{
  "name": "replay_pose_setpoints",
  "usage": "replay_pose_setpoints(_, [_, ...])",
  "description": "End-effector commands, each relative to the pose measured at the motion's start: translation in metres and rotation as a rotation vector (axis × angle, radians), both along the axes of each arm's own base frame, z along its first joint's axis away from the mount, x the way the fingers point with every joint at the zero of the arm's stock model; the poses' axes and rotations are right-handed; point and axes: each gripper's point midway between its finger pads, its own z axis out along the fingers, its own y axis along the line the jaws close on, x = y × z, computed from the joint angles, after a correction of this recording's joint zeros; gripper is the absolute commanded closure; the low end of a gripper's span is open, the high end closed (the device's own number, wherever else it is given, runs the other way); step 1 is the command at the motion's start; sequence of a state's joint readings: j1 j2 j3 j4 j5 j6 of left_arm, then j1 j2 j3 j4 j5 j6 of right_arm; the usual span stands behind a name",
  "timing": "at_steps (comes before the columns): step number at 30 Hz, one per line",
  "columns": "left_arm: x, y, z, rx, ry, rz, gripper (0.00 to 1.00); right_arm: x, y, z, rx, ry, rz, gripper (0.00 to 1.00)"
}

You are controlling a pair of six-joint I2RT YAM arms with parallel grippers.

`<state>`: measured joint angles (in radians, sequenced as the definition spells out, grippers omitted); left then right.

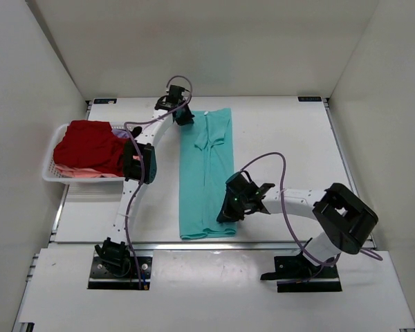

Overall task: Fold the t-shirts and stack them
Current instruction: Rotate the tshirt 90 degrees, then grab the bottom of the folded rectangular tshirt with both arms

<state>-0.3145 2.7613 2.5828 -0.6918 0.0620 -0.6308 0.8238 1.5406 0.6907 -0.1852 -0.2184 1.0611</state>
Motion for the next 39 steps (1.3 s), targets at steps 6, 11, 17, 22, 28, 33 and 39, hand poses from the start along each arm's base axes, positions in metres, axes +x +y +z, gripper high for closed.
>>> replay_pose_setpoints(6, [0.045,0.023,0.107,-0.155,-0.241,0.043,0.88,0.002,-0.065,0.004,-0.208,-0.099,-0.083,0.83])
replay_pose_setpoints(11, [-0.023,-0.026,0.226,-0.233,-0.314,-0.193,0.75,0.033,-0.050,0.063,-0.074,-0.381,0.001,0.83])
replay_pose_setpoints(17, [-0.214,-0.045,0.176,-0.140,-0.022,-0.327,0.69,0.059,-0.089,0.092,-0.194,-0.397,0.019,0.74])
replay_pose_setpoints(22, [-0.339,-0.009,0.140,-0.168,0.090,-0.325,0.63,0.046,-0.115,0.084,-0.264,-0.389,0.084,0.49])
replay_pose_setpoints(28, [-0.424,0.013,0.079,-0.149,0.236,-0.343,0.56,0.011,-0.123,0.054,-0.231,-0.310,0.120,0.45])
replay_pose_setpoints(33, [-0.466,0.010,0.032,-0.192,0.333,-0.305,0.47,-0.010,-0.117,0.030,-0.196,-0.250,0.140,0.42])
replay_pose_setpoints(39, [-0.475,-0.001,0.018,-0.194,0.363,-0.312,0.45,-0.025,-0.109,0.015,-0.145,-0.208,0.154,0.42])
